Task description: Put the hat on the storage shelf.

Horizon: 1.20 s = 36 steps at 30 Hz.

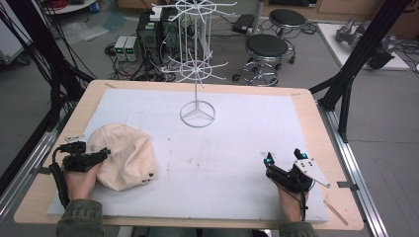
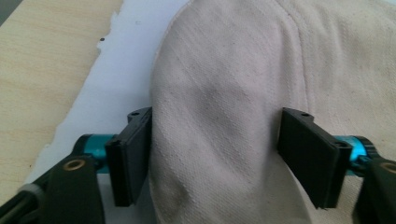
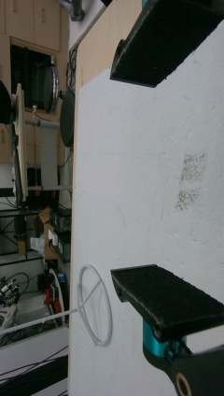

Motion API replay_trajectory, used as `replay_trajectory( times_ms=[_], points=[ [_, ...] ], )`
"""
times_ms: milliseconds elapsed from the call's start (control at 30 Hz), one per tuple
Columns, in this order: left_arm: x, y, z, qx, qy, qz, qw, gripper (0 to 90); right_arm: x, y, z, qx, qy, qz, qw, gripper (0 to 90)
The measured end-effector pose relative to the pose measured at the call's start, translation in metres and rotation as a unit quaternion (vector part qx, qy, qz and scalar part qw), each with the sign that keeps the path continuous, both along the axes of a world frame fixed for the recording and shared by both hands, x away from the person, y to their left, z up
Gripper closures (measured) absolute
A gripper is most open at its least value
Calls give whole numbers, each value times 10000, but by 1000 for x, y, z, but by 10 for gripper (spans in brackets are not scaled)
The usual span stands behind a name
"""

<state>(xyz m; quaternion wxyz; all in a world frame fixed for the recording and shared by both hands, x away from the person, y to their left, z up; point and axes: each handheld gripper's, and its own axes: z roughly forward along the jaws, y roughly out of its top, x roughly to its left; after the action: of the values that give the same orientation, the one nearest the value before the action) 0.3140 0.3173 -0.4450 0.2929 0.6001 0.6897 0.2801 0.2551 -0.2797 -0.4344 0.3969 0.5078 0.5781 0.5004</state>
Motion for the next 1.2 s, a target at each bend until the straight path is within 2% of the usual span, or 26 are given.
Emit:
replay_trajectory(
  times_ms=[67, 133, 167, 200, 267, 367, 500, 733, 800, 867, 1200],
  points=[
    [0, -1, 1, 63, 38, 1, 10000, 326, 0, 0, 0, 14, 10, 4, 10000, 49],
    [1, -2, 2, 101, 78, 41, 9999, 405, 0, 1, 0, 15, 3, 12, 10000, 49],
    [1, -1, 2, 113, 79, 94, 9999, 405, 0, 1, 0, 15, 3, 12, 10000, 49],
    [1, -1, 3, 114, 70, 128, 9998, 472, 0, 0, 0, 0, -24, 1, 10000, 49],
    [0, 2, 3, 46, 44, 168, 9998, 521, 0, 0, 0, 23, -23, -1, 10000, 49],
    [-2, 5, 4, -17, -22, 172, 9998, 572, 0, 0, 0, 30, 5, 19, 10000, 49],
    [-4, 6, 6, 76, -122, 146, 9998, 625, 0, 0, 0, 30, -11, 26, 10000, 49],
    [-11, 14, 10, 18, -463, 318, 9984, 766, 0, 0, 0, 20, -30, 25, 10000, 49],
    [-13, 19, 10, -148, -538, 351, 9978, 786, 0, -1, 0, 23, -30, 28, 10000, 49],
    [-14, 21, 10, -215, -573, 372, 9974, 790, 0, -1, 0, 27, -26, 24, 10000, 49],
    [-15, 18, 12, -218, -693, 290, 9969, 802, 0, -1, 0, 78, -7, 12, 10000, 49]
  ],
)
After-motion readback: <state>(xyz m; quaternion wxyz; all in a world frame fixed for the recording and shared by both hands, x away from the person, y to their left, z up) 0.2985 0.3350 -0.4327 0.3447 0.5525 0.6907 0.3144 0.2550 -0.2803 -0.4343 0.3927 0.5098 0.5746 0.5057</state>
